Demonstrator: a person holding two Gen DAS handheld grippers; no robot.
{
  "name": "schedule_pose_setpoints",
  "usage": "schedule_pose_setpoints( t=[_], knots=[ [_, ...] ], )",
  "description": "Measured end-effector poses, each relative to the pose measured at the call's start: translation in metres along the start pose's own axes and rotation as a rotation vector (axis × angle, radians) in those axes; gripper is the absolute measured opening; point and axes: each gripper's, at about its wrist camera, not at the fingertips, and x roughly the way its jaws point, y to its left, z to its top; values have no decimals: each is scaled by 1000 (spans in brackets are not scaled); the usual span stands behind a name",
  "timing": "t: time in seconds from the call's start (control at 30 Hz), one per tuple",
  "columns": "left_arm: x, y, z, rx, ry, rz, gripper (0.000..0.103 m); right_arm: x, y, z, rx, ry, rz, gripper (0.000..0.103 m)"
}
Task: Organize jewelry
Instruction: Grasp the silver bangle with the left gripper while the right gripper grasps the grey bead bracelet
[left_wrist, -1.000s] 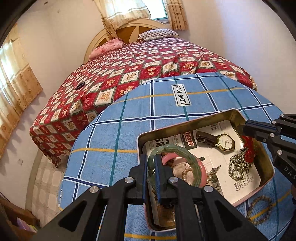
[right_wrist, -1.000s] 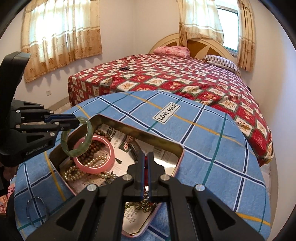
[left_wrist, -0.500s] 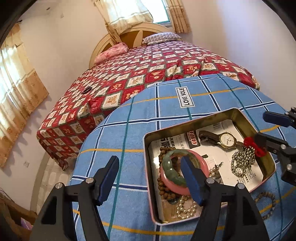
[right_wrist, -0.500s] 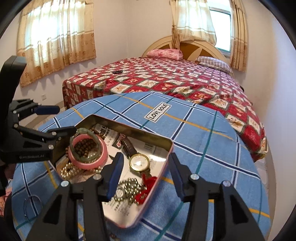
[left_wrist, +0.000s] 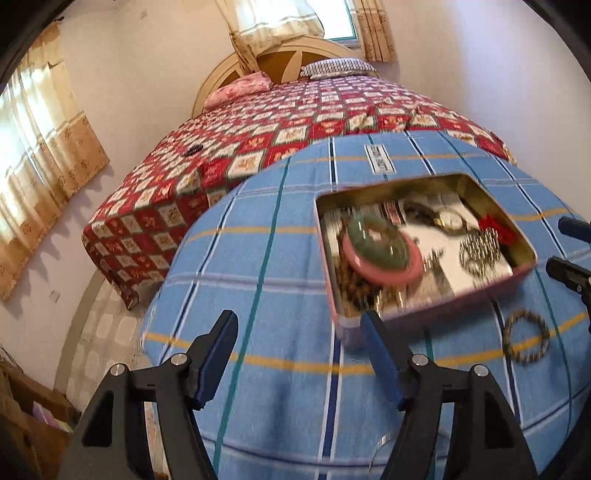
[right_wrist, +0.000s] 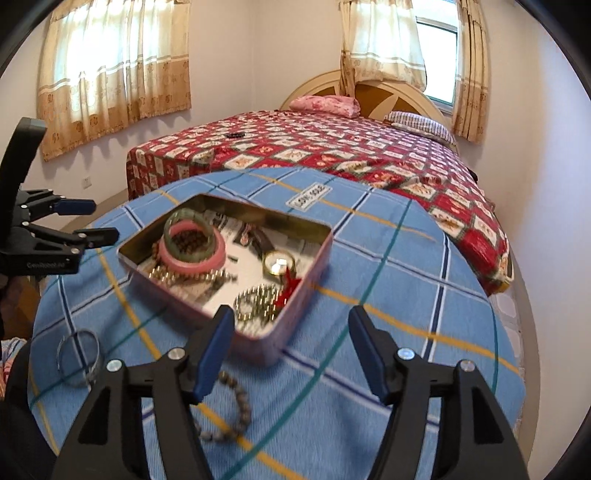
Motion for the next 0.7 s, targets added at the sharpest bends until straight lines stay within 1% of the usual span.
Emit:
schedule_pose_setpoints(
  t=[0.2, 0.27, 0.37, 0.57, 0.63, 0.7],
  knots=[
    [-9, -9, -37, 31, 40, -12, 69, -2, 10, -18, -12, 41, 14, 72],
    [-11, -11, -47, 41, 54, -12, 69, -3, 16, -23, -23, 49, 19, 76],
    [-12, -18, -63, 72, 81, -16, 69, -3, 26, -29, -47, 58, 31, 77],
    [-17, -26, -70, 85, 89, -43, 69, 1, 40, -37, -87, 82, 45, 78],
    [-13, -31, -70, 102, 94, -37, 69, 2, 43, -38, -95, 85, 47, 81],
    [-5, -32, -71, 103, 110, -28, 69, 4, 44, -40, -101, 89, 46, 82]
  ],
)
